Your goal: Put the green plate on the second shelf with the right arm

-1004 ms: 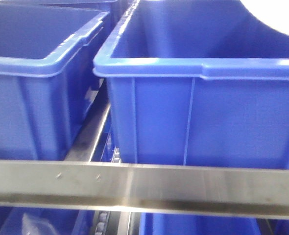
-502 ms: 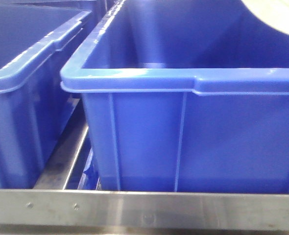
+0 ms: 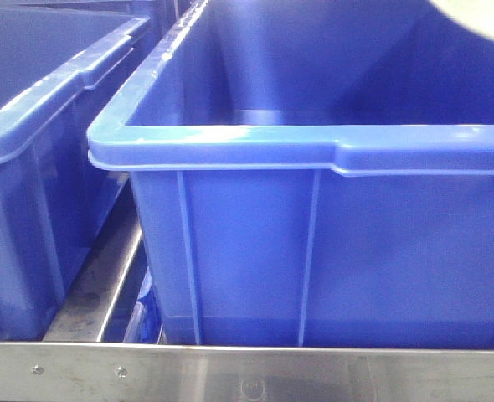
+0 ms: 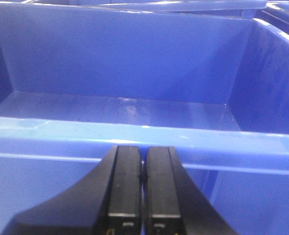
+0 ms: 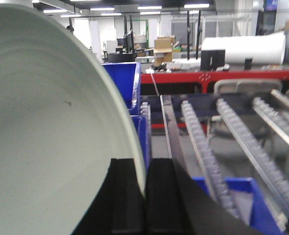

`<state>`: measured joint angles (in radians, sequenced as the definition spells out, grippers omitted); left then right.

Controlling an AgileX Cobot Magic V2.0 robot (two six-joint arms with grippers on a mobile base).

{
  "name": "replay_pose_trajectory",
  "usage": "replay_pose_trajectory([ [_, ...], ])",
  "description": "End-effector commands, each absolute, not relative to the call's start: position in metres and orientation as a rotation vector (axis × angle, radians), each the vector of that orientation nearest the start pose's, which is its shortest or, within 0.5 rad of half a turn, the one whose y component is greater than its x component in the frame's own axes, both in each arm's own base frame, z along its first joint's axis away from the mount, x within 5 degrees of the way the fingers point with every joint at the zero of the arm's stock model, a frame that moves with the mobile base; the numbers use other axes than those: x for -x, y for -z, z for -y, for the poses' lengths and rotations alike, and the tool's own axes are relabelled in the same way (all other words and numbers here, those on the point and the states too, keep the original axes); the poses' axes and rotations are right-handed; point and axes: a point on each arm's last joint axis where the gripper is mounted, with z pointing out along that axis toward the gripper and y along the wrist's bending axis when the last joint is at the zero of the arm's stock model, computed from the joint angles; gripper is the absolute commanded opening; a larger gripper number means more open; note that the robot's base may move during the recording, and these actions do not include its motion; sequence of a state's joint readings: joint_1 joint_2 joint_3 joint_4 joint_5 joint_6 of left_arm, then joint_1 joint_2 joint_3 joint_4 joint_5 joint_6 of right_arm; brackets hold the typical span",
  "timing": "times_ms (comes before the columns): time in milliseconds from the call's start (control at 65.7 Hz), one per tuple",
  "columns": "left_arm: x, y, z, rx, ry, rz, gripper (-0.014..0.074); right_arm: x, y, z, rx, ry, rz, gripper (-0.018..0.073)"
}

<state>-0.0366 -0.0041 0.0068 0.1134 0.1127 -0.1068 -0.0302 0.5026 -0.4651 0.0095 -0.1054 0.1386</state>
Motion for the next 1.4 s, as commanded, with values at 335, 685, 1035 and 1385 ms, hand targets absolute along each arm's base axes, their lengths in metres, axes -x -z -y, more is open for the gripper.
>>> replay_pose_trajectory([
  [335, -0.057, -0.196, 0.002, -0.029, 0.025, -1.532, 0.013, -0.211, -0.343, -0.029, -0.168, -0.403, -1.47, 0.0131],
  [685, -0.057, -0.196, 0.002, -0.029, 0.025, -1.532, 0.013, -0.266, -0.343, -0.05, -0.136, -0.423, -1.582, 0.0332],
  [1035, -0.057, -0.196, 0.002, -0.029, 0.025, -1.532, 0.013, -0.228, -0.369, -0.044, -0.084, -0.388, -1.593, 0.0049],
  [1385, -0.057, -0.196, 0.002, -0.029, 0.025, -1.532, 0.013, -0.222, -0.374, -0.043, -0.083, -0.391, -1.569, 0.0048],
])
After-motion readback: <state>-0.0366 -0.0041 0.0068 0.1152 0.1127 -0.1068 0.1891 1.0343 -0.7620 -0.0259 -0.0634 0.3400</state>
